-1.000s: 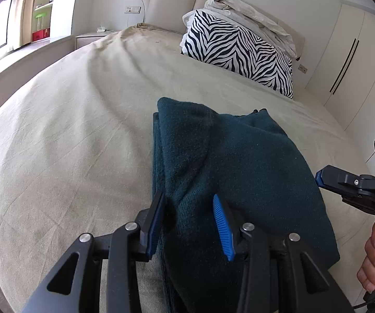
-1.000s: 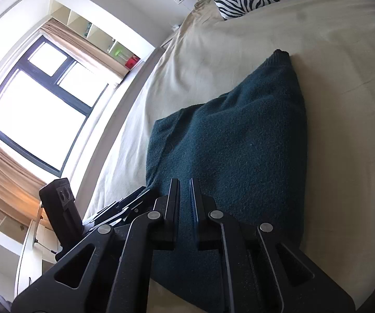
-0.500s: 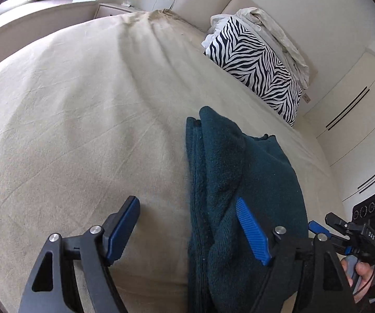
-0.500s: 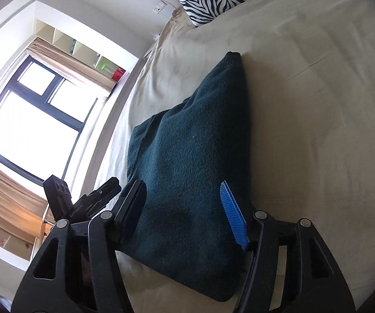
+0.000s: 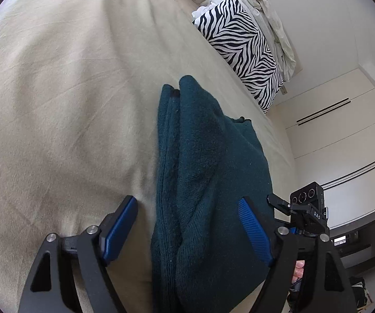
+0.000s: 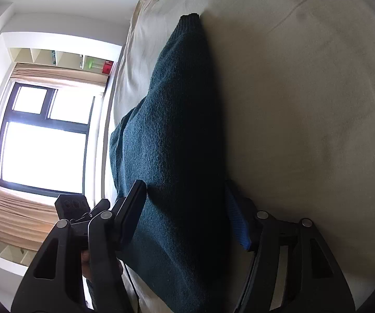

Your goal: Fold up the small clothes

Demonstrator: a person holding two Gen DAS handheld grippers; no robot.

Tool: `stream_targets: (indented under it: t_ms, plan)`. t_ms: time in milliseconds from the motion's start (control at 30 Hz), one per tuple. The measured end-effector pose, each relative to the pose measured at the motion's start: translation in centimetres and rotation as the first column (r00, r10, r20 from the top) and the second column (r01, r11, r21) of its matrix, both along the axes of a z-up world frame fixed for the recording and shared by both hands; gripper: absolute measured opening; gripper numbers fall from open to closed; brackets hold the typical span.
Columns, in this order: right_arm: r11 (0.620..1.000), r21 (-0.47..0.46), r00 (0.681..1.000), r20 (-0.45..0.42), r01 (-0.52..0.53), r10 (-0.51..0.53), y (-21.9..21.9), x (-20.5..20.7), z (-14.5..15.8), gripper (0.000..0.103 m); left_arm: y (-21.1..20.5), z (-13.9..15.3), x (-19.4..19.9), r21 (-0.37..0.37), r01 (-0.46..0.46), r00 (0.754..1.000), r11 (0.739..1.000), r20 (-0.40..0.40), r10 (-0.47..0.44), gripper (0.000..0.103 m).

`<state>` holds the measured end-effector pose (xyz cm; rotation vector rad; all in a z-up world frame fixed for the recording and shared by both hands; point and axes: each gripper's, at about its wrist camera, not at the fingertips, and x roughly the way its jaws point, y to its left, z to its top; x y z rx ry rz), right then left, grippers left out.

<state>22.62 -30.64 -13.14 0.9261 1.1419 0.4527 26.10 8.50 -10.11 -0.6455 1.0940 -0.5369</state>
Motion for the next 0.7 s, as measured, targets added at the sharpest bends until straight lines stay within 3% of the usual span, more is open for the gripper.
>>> stream_targets:
  t_ms: [67, 133, 167, 233, 267, 300, 333, 500, 700]
  plan:
    - [1.0, -0.002, 1.0, -0.007, 0.005, -0.005, 0.5, 0.8, -0.2, 0.06, -0.8, 0.0, 0.2, 0.007, 0.017, 1.0, 1.0, 0.005, -0.017, 0.09]
    - [0.999, -0.034, 1.0, -0.004, 0.0, 0.0, 1.1, 1.0, 0.0, 0.06, -1.9, 0.2, 0.1, 0.047, 0.041, 0.999, 0.998, 0.024, -0.042, 0.087]
    - [0.998, -0.066, 1.0, 0.003, -0.009, 0.009, 1.4, 0.7, 0.2, 0.06, -2.6, 0.2, 0.0, 0.06, 0.063, 0.998, 0.996, 0.026, -0.065, 0.082]
    - [0.992, -0.128, 1.0, 0.017, -0.019, 0.021, 2.1, 0.5, 0.6, 0.058, -3.6, 0.0, -0.3, 0.121, 0.078, 0.996, 0.99, 0.027, -0.082, 0.06]
    - [0.988, -0.152, 1.0, 0.019, -0.016, 0.019, 2.3, 0.6, 0.8, 0.055, -3.8, 0.0, -0.4, 0.142, 0.081, 0.996, 0.987, 0.032, -0.086, 0.055]
    - [0.986, -0.168, 1.0, 0.019, -0.012, 0.015, 2.8, 1.3, 1.1, 0.051, -3.6, -0.3, -0.3, 0.113, 0.091, 0.996, 0.989, 0.013, -0.093, 0.038]
    - [0.984, -0.177, 1.0, 0.023, -0.009, 0.014, 2.9, 1.1, 1.4, 0.048, -3.3, -0.6, -0.3, 0.071, 0.084, 0.996, 0.994, -0.005, -0.084, 0.034]
    - [0.985, -0.17, 0.999, 0.049, 0.022, -0.014, 2.8, -0.4, 2.5, 0.04, -3.2, -0.2, -1.1, 0.068, 0.074, 0.997, 0.995, 0.01, -0.075, 0.03]
    - [0.993, -0.107, 0.996, 0.077, 0.045, -0.036, 1.7, -3.0, 4.4, 0.038, -3.1, 1.7, -3.3, 0.002, 0.106, 0.994, 0.994, 0.03, -0.106, 0.028]
